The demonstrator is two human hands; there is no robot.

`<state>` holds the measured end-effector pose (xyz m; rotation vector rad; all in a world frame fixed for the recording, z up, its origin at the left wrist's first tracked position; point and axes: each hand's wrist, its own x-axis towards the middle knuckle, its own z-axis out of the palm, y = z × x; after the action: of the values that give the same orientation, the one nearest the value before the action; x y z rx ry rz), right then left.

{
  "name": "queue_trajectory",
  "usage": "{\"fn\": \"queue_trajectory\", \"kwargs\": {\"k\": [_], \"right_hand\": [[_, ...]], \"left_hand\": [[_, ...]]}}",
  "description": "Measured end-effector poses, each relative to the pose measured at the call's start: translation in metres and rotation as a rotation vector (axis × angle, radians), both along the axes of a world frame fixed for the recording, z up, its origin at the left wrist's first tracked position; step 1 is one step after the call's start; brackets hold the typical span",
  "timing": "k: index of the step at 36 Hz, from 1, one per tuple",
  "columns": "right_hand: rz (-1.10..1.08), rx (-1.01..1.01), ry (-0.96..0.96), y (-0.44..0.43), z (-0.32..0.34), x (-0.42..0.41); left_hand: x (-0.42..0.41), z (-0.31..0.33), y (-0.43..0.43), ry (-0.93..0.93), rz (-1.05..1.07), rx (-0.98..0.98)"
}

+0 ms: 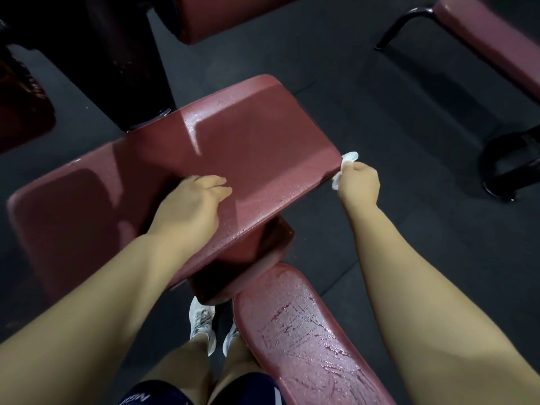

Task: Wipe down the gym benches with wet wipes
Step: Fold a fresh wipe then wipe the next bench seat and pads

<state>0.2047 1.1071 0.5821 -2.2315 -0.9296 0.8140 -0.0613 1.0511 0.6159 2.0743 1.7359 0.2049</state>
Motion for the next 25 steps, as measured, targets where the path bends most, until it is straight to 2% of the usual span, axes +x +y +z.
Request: {"fn": "queue_trajectory", "kwargs": {"k": [3,9,17,25], "right_hand": [[-0.058,0.060,0.067,-0.019,-0.010,-0.010],[-0.033,0.126,0.137,-0.051,-0.018,-0.037],[0.058,0.127,0.115,-0.082,-0.021,-0.078],[0.148,0.210,0.039,-0.130,-0.025,-0.144]], "left_hand": [[-0.003,-0.001,-0.013,0.034,-0.024,0.010],[-0.011,0.002,-0.030,0.076,-0.042,0.014],[-0.048,0.002,-0.061,0.079,-0.059,0.036],[-0.104,-0.002,-0.106,0.085,-0.059,0.081]]}}
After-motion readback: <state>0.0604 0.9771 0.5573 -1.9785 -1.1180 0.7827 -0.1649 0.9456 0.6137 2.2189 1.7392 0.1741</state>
